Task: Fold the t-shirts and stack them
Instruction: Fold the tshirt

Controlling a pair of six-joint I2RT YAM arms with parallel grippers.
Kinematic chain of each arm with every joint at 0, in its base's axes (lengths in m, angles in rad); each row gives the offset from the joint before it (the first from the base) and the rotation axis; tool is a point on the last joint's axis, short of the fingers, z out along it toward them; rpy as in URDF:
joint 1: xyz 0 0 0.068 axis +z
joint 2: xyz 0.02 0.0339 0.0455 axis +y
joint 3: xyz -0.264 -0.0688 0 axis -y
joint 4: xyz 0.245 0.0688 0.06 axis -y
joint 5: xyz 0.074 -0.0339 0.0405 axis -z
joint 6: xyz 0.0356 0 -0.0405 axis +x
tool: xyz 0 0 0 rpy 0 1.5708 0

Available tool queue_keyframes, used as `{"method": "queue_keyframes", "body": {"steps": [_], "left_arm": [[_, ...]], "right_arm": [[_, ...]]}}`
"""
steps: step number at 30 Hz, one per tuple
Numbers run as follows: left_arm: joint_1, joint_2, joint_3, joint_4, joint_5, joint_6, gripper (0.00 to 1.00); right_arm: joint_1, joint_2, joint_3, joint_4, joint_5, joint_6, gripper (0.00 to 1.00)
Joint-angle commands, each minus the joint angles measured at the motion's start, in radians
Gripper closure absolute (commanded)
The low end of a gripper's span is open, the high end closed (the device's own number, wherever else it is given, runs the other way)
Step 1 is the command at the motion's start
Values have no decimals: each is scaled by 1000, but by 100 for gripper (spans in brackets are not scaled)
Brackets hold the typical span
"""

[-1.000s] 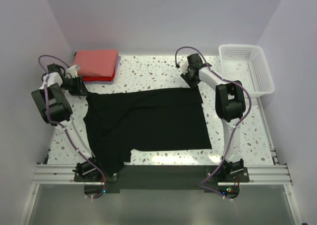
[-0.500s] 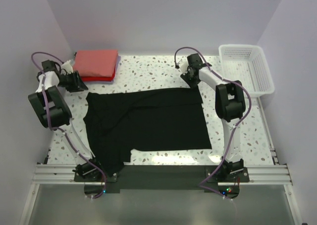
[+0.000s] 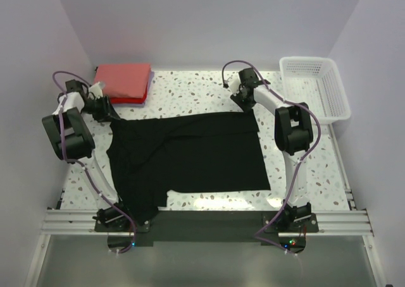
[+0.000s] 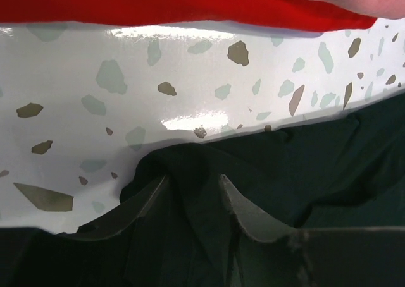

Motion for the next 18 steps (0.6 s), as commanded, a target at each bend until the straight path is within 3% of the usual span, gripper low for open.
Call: {"method": "queue_keyframes", "body": {"steps": [1, 3, 10, 18], "left_arm": [[-8, 34, 24, 29, -4, -31, 62], [-8, 48, 37, 24, -9, -42, 66], [20, 39, 88, 44, -35, -54, 100], [43, -24, 18, 180, -17, -86, 100]], "right_arm": [[0, 37, 17, -31, 26, -25, 70], [3, 41, 17, -31, 36, -33, 70], [17, 67, 4, -16, 122, -68, 70], [20, 95, -1, -1, 199, -79, 70]]}}
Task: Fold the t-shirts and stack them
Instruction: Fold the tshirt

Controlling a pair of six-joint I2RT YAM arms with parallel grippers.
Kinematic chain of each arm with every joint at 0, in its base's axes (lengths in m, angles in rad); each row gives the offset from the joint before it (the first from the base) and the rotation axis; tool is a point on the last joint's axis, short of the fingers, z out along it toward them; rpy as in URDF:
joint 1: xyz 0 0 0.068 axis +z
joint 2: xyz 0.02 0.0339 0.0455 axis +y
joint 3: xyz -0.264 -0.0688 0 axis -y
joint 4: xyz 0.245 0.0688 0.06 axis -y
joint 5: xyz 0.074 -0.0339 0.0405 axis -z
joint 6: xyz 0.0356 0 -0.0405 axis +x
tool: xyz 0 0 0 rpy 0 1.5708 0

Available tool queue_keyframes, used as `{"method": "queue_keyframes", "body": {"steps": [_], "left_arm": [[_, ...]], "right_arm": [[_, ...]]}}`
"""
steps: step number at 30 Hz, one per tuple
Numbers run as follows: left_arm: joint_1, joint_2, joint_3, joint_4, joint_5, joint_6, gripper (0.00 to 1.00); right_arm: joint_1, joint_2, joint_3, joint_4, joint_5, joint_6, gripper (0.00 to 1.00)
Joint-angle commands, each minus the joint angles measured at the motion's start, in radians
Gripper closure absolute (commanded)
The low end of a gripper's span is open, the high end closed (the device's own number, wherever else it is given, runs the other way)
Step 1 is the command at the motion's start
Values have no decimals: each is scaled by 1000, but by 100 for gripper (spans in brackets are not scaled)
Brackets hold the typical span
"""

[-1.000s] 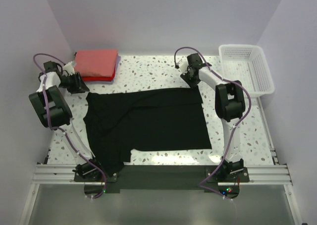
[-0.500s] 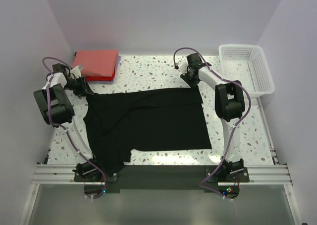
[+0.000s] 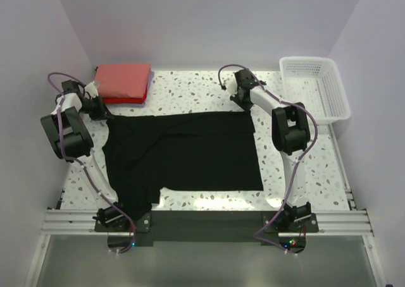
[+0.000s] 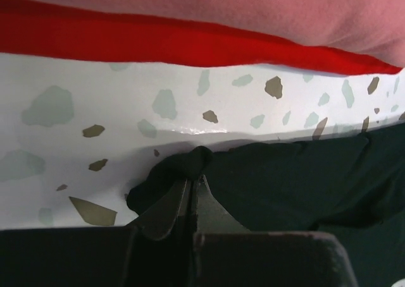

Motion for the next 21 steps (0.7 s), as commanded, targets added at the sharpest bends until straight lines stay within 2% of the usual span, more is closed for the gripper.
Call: {"method": "queue_keyframes", "body": {"steps": [1, 8, 9, 12, 15, 21], "left_arm": [[18, -72, -26, 132, -7, -36, 100], [16, -31, -29, 165, 20, -51, 100], [15, -22, -23, 157, 31, -51, 96], [15, -12, 3, 103, 89, -34, 76], [16, -37, -14, 97, 122, -31, 68], [16, -66, -29, 71, 85, -21, 66]], "right_arm": [[-9, 73, -6, -28, 68, -15, 70], [-9, 73, 7, -42, 60, -18, 69], [-9, 69, 19, -55, 40, -5, 69], [-7, 52, 86, -123, -22, 47, 67], [-6, 9, 132, -166, -105, 96, 64], [16, -66, 136, -207, -205, 149, 64]]}}
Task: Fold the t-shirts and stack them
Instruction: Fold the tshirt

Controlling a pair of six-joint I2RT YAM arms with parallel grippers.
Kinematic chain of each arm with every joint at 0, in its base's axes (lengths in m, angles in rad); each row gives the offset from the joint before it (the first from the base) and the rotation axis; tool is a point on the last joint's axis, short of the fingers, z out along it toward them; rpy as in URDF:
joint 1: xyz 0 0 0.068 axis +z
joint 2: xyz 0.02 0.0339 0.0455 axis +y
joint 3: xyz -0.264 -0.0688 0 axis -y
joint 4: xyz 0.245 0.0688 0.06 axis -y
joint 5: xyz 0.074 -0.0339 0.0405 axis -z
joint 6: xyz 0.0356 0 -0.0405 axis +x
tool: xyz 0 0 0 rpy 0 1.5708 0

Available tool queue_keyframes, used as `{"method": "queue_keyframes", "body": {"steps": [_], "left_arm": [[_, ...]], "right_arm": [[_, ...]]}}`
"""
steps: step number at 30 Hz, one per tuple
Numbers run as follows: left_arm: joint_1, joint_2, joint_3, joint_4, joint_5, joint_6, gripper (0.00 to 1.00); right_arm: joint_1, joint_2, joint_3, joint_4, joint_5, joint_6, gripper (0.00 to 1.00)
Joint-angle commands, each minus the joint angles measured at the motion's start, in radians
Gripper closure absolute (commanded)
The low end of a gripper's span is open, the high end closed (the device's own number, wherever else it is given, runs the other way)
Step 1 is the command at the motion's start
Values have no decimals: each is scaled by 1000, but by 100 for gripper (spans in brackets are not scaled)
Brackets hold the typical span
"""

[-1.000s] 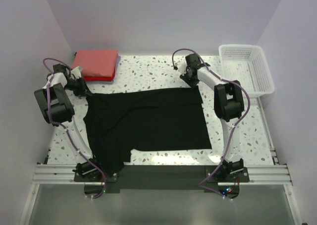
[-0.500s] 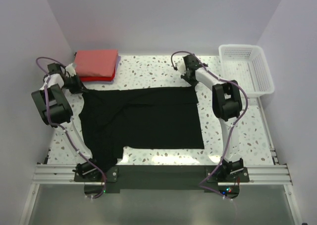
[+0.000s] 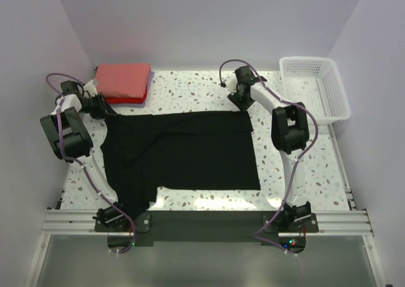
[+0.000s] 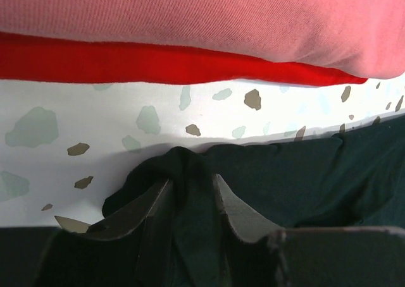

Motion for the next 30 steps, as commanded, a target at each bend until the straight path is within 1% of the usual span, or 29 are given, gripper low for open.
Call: {"method": "queue_keyframes", "body": {"steps": [1, 7, 11, 14, 17, 18, 19, 20, 22, 27, 30], "left_arm": [[7, -59, 0, -20, 2, 21, 66], [8, -67, 10, -64, -95, 26, 61], [8, -56, 13, -84, -98, 38, 62], [5, -48, 22, -89, -66, 44, 71], [8, -50, 39, -83, -30, 47, 85], [7, -51, 51, -81, -24, 47, 87], [8, -51, 59, -81, -21, 49, 90], [8, -57, 65, -78, -24, 47, 95], [8, -71, 65, -46, -42, 37, 99], [15, -71, 109, -26, -113, 32, 100], [18, -62, 128, -18, -139, 37, 100]], "right_arm": [[27, -88, 35, -84, -100, 58, 64], [47, -53, -10, -88, -117, 98, 69], [47, -3, -16, -82, -82, 121, 71], [47, 34, -19, -68, -37, 119, 72], [46, 62, -15, -68, 18, 101, 72], [47, 65, -18, -65, 32, 95, 73], [47, 65, -22, -61, 61, 87, 73], [47, 67, -31, -47, 73, 75, 73], [49, 71, -38, -42, 116, 61, 73], [49, 90, -48, -35, 167, 15, 73], [64, 97, -59, -9, 230, -19, 72]]}}
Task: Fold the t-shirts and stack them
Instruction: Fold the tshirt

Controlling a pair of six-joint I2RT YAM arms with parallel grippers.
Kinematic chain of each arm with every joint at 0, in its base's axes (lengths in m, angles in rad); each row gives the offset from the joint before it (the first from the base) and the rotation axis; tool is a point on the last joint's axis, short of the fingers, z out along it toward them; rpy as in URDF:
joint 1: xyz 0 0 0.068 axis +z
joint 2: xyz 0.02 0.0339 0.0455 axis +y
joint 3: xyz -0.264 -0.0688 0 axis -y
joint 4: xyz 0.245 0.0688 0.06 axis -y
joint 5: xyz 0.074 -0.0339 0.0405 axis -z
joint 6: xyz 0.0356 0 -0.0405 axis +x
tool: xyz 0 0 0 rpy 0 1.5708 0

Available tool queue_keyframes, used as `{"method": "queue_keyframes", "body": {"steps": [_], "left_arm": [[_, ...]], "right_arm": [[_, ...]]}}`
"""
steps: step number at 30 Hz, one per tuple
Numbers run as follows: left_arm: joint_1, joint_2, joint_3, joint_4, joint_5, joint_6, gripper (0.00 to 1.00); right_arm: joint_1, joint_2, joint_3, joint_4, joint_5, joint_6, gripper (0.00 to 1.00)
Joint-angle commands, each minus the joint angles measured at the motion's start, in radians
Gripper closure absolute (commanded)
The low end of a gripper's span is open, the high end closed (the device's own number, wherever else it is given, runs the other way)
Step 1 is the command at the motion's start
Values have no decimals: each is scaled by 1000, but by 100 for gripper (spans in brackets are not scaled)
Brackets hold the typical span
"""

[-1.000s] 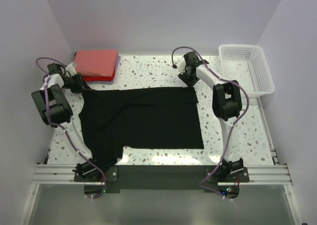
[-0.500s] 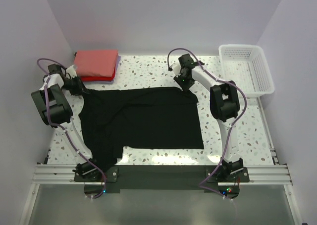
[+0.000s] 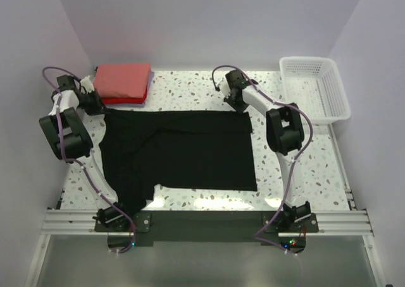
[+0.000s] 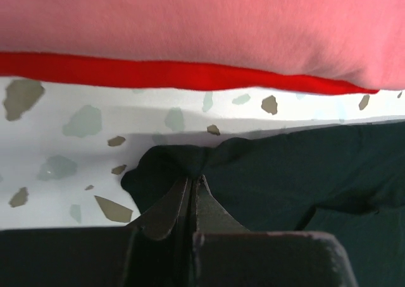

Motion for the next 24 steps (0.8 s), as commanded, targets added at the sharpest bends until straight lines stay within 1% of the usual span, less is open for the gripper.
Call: {"method": "queue_keyframes", "body": {"steps": [1, 3, 7, 8, 10, 11, 12, 13, 14, 15, 16, 17, 19, 20, 22, 23, 24], "left_arm": [[16, -46, 55, 56, -49, 11, 100], [18, -35, 58, 59, -78, 9, 100], [16, 9, 57, 62, -101, -3, 100], [16, 31, 55, 63, -101, -5, 95], [15, 57, 63, 59, -99, -5, 85], [16, 63, 77, 53, -89, -2, 77], [16, 68, 84, 34, -69, 5, 75], [16, 65, 89, 28, -58, 11, 72], [16, 57, 87, 28, -49, 17, 67], [16, 46, 83, 25, -43, 28, 66], [16, 25, 78, 27, -44, 32, 64], [18, 14, 74, 19, -46, 40, 61], [18, -9, 67, -19, -59, 66, 59], [18, -41, 48, -27, -62, 74, 59], [18, -101, 11, -26, -64, 98, 59], [19, -121, -33, -21, -66, 106, 59], [16, -139, -55, -10, -63, 120, 58]], "right_arm": [[3, 90, -40, -22, 83, -55, 72], [5, 102, -14, -36, 97, -55, 72], [6, 103, -14, -31, 99, -57, 71], [5, 103, -12, -33, 97, -55, 71], [5, 91, -2, -49, 58, -46, 66], [5, 82, 14, -68, 44, -32, 62], [5, 71, 24, -79, 22, -22, 55], [5, 61, 37, -95, -11, -17, 51], [6, 29, 47, -91, -25, 0, 47], [8, 18, 58, -99, -39, 1, 36], [8, 5, 96, -114, -55, 1, 32], [8, -10, 115, -138, -61, 14, 32], [8, -31, 146, -166, -67, 12, 29], [8, -73, 152, -171, -70, 11, 29], [8, -120, 103, -177, -104, 11, 28], [8, -149, 78, -174, -110, 20, 28], [9, -189, 58, -186, -162, 23, 29]]}}
